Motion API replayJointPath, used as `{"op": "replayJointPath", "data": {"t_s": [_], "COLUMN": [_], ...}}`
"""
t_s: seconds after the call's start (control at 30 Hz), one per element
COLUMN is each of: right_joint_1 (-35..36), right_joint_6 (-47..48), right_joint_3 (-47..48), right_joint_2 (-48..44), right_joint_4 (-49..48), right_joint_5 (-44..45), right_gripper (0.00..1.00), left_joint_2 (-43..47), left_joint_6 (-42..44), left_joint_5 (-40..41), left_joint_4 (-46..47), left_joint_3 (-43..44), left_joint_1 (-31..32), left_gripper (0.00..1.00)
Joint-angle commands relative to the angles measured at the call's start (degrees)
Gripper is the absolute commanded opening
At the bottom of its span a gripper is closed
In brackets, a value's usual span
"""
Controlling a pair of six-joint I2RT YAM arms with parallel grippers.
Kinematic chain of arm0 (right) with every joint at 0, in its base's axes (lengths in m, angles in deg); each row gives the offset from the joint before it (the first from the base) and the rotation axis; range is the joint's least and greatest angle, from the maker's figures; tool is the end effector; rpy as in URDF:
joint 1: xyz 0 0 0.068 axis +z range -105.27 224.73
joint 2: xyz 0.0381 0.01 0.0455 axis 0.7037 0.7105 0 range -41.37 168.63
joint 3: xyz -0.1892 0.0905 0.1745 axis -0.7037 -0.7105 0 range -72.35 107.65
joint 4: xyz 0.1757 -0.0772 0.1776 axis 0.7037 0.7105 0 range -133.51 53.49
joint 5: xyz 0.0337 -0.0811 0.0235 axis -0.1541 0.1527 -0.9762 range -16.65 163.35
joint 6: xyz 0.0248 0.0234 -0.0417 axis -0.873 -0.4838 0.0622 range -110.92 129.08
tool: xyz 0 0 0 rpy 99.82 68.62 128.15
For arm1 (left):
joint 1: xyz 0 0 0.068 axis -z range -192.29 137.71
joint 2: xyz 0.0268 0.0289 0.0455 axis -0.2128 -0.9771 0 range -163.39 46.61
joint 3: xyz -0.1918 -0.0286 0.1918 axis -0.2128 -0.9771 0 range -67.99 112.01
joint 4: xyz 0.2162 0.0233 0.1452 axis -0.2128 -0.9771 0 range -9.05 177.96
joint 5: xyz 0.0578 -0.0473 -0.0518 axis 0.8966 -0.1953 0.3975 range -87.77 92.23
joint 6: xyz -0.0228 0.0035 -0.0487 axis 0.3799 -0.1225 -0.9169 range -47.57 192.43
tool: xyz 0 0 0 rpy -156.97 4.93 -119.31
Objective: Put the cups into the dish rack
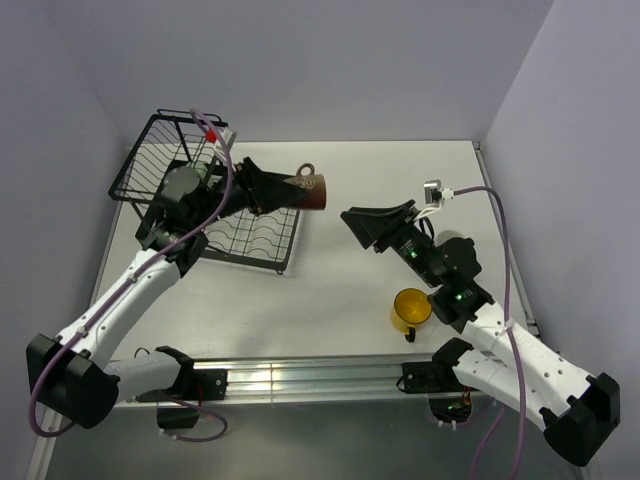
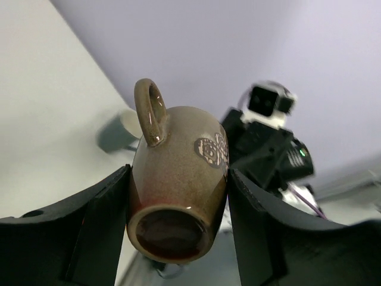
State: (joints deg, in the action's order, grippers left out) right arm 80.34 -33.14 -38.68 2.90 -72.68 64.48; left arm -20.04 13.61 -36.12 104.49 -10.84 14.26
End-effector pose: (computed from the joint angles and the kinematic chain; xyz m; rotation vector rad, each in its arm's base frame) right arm 0.1483 0.1129 0.3466 -0.0675 1.3546 1.2594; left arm 0.2299 -0.1395 0.3870 0.1600 1.7153 -1.6391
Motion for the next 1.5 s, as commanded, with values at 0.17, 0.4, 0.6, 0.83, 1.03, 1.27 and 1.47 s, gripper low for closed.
{"op": "replayJointPath", "data": {"t_s": [0.17, 0.4, 0.6, 0.83, 1.03, 1.27, 1.47], "right_joint_1": [-0.28, -0.28, -0.2, -0.2, -0.2, -0.2, -0.28], "right_joint_6": [3.02, 3.63, 3.72, 4.68, 5.04, 5.65, 5.83], "right_joint_3": [2.19, 4.3, 4.65, 5.7, 5.53, 4.91, 4.83], "right_joint_2": [-4.63, -4.28, -3.14, -1.82, -1.73, -1.64, -1.56], "right_joint_4": [16.59, 23.97, 25.56, 27.32, 27.85, 27.94, 27.94], "right_joint_5": [13.77, 16.86, 16.25, 15.37, 15.19, 14.75, 14.93], "right_gripper": [0.55, 0.55, 0.55, 0.55, 0.55, 0.55, 0.56], "left_joint_2": [-2.07, -12.95, -26.74, -40.74, -48.83, -52.88, -54.81], "left_joint_6": [26.03, 31.75, 35.18, 37.73, 39.49, 40.11, 40.81], "left_joint_5": [28.84, 43.51, 57.92, 61.55, 60.76, 59.71, 57.51], "left_joint_4": [-28.57, -35.51, -45.09, -53.62, -57.4, -57.4, -56.44], "left_joint_3": [15.88, 25.1, 40.55, 54.98, 62.2, 62.91, 61.77], "left_joint_1": [-0.44, 2.71, 4.74, 4.83, 4.74, 3.43, 2.81], "left_gripper": [0.0, 0.0, 0.0, 0.0, 0.0, 0.0, 0.0]}}
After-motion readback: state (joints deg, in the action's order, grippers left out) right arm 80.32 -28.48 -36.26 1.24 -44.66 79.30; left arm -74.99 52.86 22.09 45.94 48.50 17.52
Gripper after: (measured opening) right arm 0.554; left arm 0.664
